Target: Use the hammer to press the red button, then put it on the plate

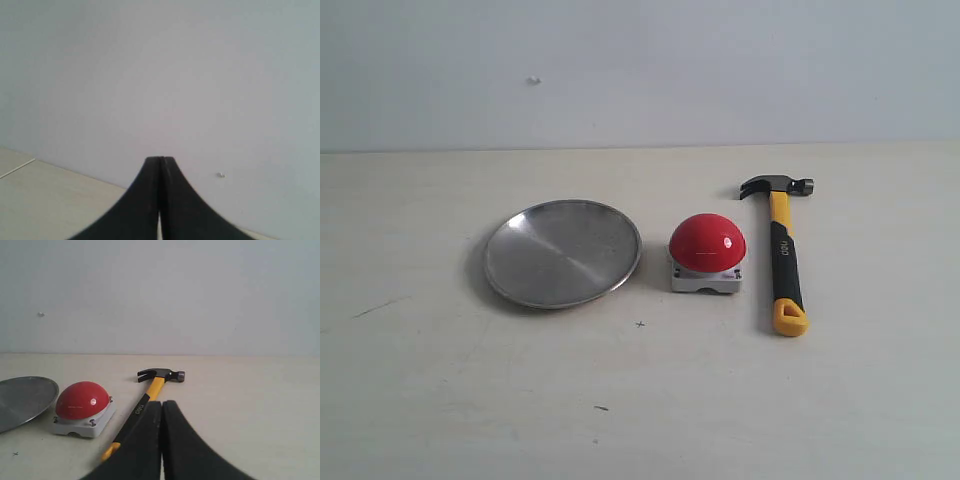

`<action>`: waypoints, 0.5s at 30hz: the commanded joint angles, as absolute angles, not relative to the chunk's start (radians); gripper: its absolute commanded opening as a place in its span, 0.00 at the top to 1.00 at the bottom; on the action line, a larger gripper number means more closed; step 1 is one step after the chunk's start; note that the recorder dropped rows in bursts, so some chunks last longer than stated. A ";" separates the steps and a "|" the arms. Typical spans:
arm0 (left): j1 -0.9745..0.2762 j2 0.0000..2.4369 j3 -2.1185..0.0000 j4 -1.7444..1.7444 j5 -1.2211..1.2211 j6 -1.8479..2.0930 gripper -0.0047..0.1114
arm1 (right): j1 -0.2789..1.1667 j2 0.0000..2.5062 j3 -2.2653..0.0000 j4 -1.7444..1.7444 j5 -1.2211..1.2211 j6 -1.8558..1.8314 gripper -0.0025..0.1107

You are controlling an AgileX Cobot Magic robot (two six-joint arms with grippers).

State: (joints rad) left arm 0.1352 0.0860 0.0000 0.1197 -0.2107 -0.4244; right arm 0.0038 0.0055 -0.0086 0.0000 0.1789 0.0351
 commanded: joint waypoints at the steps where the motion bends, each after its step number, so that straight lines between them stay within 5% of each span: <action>1: 0.138 0.081 0.000 0.121 -0.212 -0.423 0.96 | -0.002 0.000 -0.006 -0.017 0.108 0.000 0.98; 15: 0.138 0.081 0.000 0.121 -0.212 -0.423 0.96 | -0.002 0.000 -0.006 0.000 -0.161 0.000 0.98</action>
State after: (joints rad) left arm 0.1352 0.0860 0.0000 0.1197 -0.2107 -0.4244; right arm 0.0038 0.0055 -0.0086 0.0057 -0.1181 0.0096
